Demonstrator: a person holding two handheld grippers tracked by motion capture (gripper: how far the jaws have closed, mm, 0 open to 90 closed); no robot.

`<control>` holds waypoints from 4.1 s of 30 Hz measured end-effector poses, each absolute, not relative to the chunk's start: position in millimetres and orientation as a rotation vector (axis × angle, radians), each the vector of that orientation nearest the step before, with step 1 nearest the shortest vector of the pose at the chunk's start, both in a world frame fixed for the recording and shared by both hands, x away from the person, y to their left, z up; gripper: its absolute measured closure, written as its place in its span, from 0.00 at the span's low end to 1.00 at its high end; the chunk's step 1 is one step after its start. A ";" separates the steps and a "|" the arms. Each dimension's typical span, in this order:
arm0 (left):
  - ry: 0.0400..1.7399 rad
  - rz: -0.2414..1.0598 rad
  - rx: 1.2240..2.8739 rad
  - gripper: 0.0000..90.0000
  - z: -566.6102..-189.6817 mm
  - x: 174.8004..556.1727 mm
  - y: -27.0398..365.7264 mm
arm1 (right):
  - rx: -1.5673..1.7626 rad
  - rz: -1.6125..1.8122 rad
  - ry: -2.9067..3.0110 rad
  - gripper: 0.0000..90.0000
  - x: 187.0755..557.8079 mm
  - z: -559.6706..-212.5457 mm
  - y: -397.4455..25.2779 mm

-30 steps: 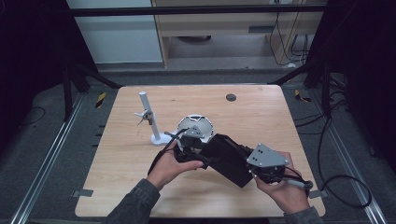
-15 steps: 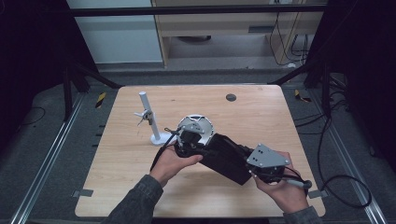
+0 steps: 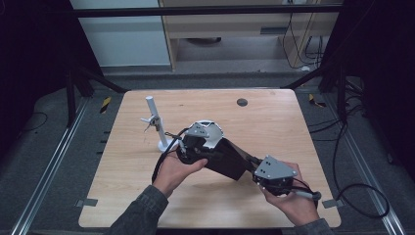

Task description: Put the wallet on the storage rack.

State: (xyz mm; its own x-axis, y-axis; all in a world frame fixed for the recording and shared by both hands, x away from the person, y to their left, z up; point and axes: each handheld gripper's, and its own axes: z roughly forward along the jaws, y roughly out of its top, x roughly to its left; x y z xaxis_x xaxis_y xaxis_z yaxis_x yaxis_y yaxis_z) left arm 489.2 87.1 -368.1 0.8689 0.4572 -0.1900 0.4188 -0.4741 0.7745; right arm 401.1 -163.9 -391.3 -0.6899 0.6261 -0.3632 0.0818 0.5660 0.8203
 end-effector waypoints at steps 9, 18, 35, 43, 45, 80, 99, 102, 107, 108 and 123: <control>0.649 0.132 2.114 0.90 -342.6 489.1 103.7 | 0.620 1.089 2.212 0.41 398.2 -422.7 -163.0; 0.658 0.196 2.116 0.90 -321.4 483.4 119.3 | 0.874 1.109 2.117 0.23 415.5 -464.5 -189.0; 0.652 0.329 2.176 0.89 -281.4 474.4 130.9 | 1.178 0.957 1.965 0.17 428.3 -484.1 -222.4; 0.655 0.348 2.211 0.89 -272.5 478.2 132.6 | 1.266 0.953 2.019 0.10 434.6 -491.6 -223.5; 0.657 0.352 2.220 0.89 -271.6 480.0 133.2 | 1.286 0.947 2.031 0.10 436.1 -493.4 -224.1; 0.668 0.412 2.234 0.90 -252.9 499.8 131.9 | 1.323 0.934 2.010 0.11 438.7 -494.4 -232.2; 0.689 0.430 2.251 0.89 -261.2 518.0 134.3 | 1.315 0.927 2.016 0.12 439.3 -494.5 -230.7; 0.691 0.425 2.262 0.89 -266.9 518.8 130.5 | 1.315 0.929 2.011 0.12 438.9 -494.2 -231.8; 0.696 0.430 2.284 0.89 -279.3 521.7 124.8 | 1.309 0.928 2.011 0.12 438.8 -494.0 -233.2; 0.701 0.428 2.290 0.89 -282.3 522.7 123.4 | 1.310 0.928 2.011 0.12 438.7 -493.9 -233.1; 0.750 0.338 2.314 0.89 -315.3 542.5 110.3 | 1.321 0.928 2.017 0.11 438.1 -494.7 -232.8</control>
State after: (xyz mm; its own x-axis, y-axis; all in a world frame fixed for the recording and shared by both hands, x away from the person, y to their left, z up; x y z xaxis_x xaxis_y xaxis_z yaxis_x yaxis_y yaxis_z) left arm 542.5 110.3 -315.3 0.8010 0.5976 0.0364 0.4236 -0.6086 0.6709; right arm 438.1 -232.8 -494.7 -0.3652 0.9280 -0.0739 0.5475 0.2783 0.7892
